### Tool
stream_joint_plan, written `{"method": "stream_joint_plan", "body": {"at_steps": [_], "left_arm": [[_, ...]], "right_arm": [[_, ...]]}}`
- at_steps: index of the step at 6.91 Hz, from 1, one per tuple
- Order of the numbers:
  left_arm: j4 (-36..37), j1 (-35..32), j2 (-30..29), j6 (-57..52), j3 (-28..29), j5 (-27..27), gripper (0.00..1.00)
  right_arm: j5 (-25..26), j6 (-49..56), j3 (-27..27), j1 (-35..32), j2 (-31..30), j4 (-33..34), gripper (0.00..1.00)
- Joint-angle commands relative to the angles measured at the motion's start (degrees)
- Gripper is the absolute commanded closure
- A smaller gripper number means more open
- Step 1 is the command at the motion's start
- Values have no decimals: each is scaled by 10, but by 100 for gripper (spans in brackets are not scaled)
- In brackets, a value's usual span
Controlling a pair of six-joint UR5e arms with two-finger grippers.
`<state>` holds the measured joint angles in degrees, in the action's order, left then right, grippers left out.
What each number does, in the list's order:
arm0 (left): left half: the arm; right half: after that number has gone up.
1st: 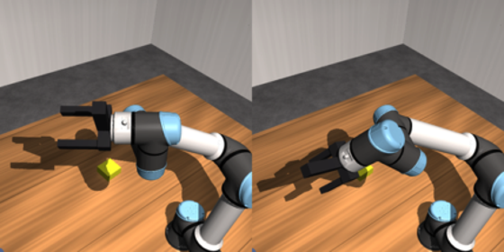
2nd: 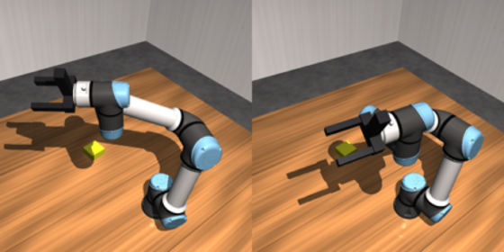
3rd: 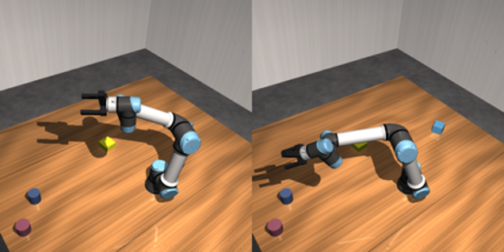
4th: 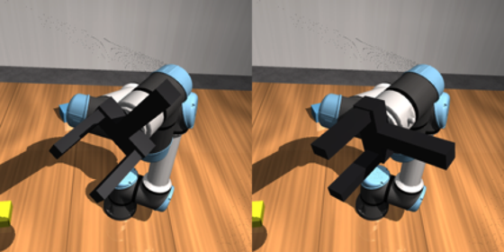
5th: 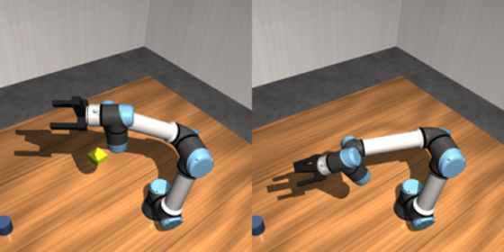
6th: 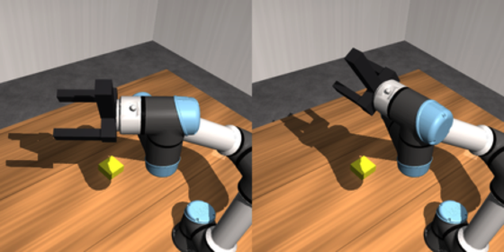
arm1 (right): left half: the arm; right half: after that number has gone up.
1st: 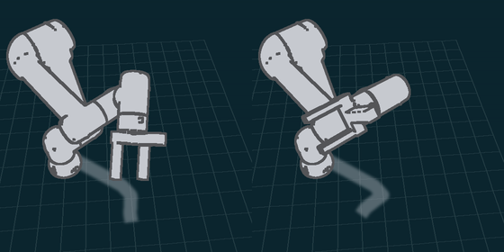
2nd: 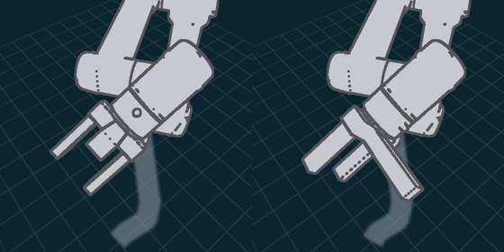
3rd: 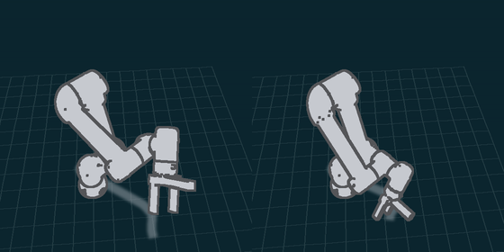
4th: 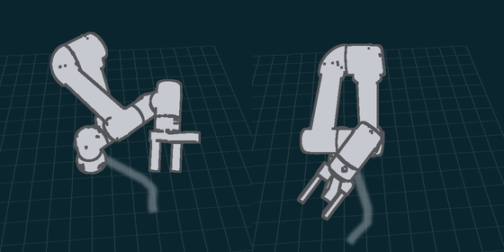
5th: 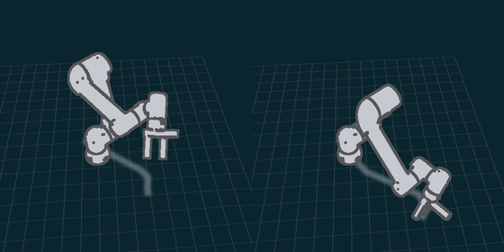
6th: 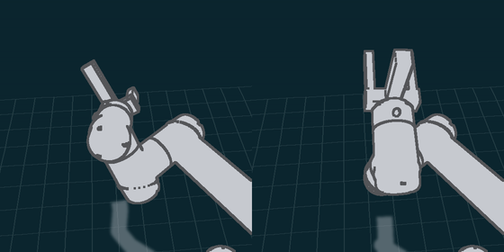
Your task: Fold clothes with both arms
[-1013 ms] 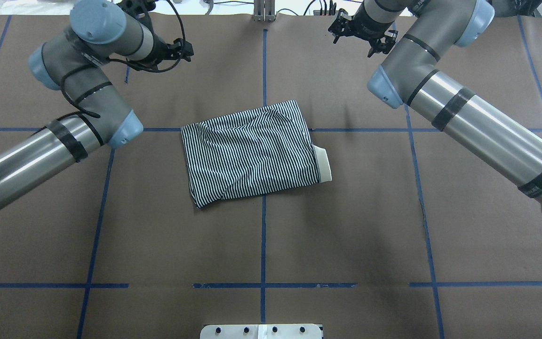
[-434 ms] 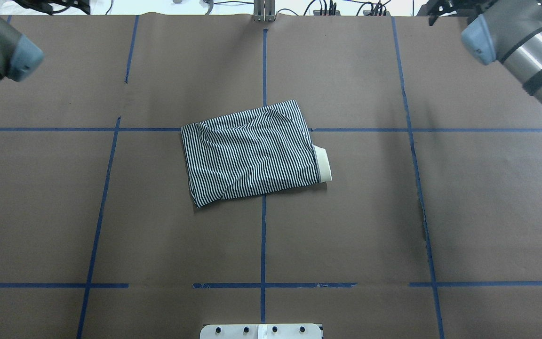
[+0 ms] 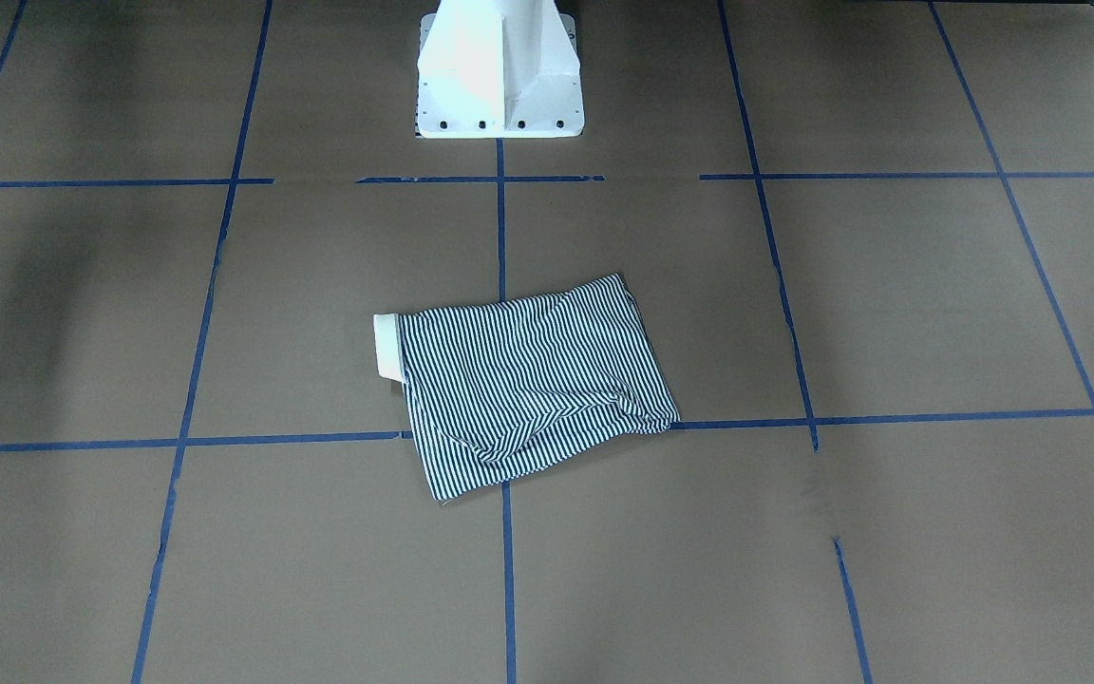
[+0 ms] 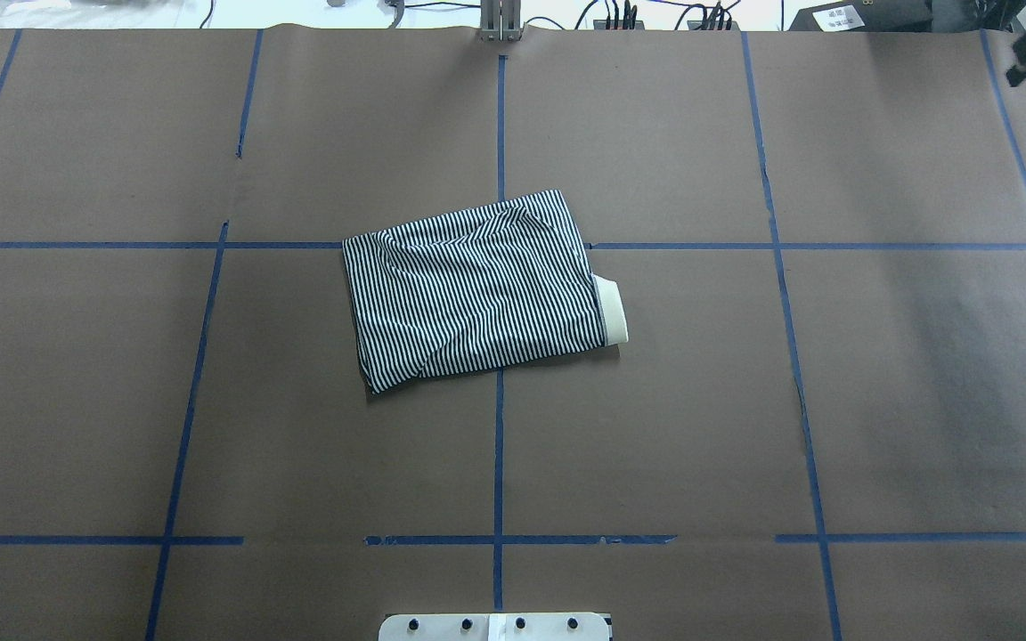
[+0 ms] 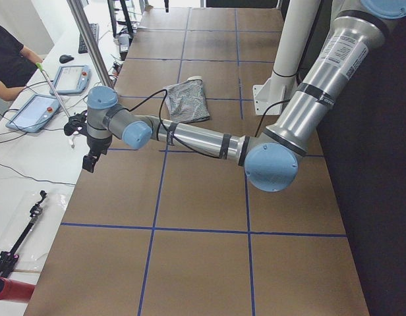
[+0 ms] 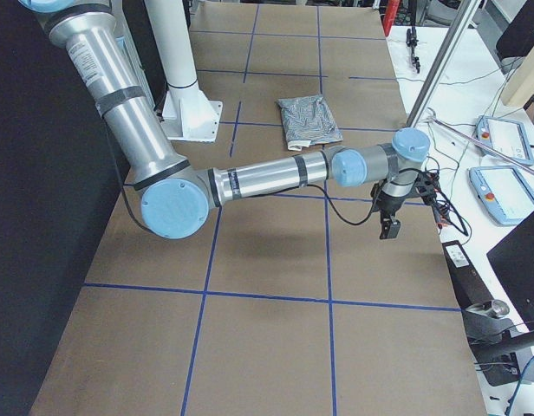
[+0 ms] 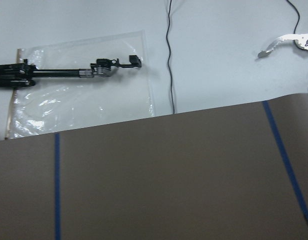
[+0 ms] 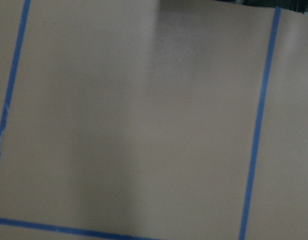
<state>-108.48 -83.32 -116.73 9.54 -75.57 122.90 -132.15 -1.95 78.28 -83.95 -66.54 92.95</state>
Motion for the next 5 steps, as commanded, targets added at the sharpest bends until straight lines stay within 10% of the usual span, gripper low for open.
{"method": "stream_joint_plan", "body": {"at_steps": [1,5], "left_arm": [[100,-51,84,-121,-101,41,0],[63,-48,221,-103,-152,53,0]], "right_arm": [[-22,152,99,-91,-144,83,0],[-48,138,193,-104,-242,78,0]]}}
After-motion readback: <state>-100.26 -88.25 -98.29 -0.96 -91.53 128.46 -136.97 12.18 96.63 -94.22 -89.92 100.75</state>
